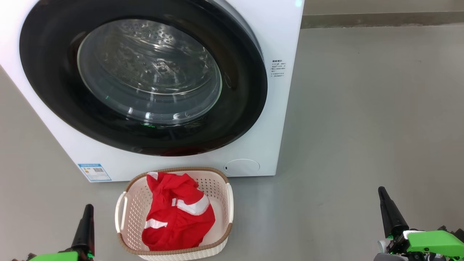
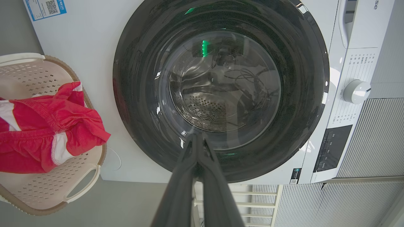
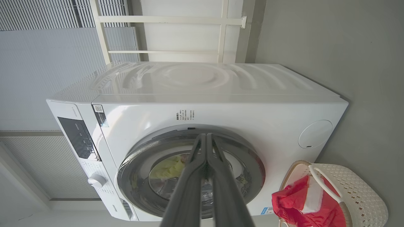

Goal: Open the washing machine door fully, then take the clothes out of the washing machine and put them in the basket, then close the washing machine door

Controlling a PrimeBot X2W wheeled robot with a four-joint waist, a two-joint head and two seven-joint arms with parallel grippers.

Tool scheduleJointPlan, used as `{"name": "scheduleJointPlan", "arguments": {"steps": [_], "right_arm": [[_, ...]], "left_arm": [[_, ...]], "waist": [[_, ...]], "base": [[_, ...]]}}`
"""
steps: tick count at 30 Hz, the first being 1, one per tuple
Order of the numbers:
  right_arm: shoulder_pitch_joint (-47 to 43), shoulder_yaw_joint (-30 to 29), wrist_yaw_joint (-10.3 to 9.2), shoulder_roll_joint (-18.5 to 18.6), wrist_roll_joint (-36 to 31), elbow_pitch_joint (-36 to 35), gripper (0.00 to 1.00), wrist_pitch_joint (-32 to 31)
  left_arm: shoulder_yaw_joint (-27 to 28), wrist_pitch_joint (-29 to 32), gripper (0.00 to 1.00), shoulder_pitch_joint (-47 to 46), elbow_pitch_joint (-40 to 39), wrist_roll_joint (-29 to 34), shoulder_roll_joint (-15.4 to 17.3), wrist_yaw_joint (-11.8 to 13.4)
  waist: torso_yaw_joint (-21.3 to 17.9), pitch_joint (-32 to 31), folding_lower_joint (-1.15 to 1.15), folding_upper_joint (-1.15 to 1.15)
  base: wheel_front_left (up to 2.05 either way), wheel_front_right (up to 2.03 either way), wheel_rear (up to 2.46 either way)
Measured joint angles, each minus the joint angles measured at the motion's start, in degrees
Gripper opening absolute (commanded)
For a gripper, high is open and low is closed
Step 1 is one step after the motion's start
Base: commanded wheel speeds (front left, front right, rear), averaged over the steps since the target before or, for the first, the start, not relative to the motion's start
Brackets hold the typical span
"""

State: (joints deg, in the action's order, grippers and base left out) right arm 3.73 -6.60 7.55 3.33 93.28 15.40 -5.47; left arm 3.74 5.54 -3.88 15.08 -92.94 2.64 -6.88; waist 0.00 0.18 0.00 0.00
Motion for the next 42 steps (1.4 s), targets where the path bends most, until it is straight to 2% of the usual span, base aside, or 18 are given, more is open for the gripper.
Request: {"name": "scheduleJointPlan", "arguments": {"steps": [42], "right_arm": [[0.01,-0.60,-0.01,-0.24,-0.35,0.01,0.00,-0.33]], "left_arm": [[0.37,0.51,0.00,-0.01,0.01,0.08,-0.43,0.00]], "waist": [[0.00,0.00,0.00,0.00]], "base": [[0.00,0.00,0.00]]}}
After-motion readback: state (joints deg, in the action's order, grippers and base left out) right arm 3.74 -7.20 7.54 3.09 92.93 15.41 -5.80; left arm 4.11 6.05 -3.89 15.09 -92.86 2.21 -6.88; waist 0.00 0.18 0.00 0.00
